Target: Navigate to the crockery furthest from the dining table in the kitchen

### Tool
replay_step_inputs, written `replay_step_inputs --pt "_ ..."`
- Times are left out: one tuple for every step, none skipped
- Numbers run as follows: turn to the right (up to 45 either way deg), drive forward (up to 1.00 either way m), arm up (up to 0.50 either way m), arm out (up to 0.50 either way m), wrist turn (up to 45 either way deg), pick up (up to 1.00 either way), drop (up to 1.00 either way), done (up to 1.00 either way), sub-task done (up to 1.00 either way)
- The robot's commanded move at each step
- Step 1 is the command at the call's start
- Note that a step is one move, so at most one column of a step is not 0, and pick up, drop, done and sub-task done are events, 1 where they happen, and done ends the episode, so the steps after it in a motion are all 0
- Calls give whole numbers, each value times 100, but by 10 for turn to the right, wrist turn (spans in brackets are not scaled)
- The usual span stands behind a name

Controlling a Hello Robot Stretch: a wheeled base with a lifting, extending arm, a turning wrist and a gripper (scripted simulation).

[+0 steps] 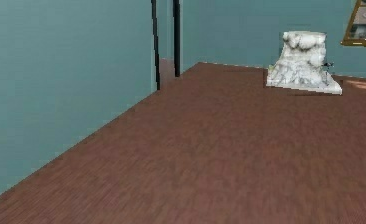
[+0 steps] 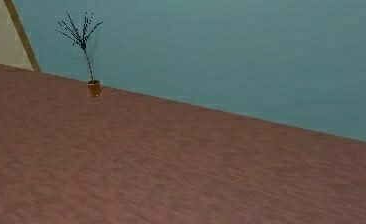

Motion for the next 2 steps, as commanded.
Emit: replay_step_inputs --pt "-450 0 0 0 0 0 0 0 0" --pt "450 0 0 0 0 0 0 0 0"
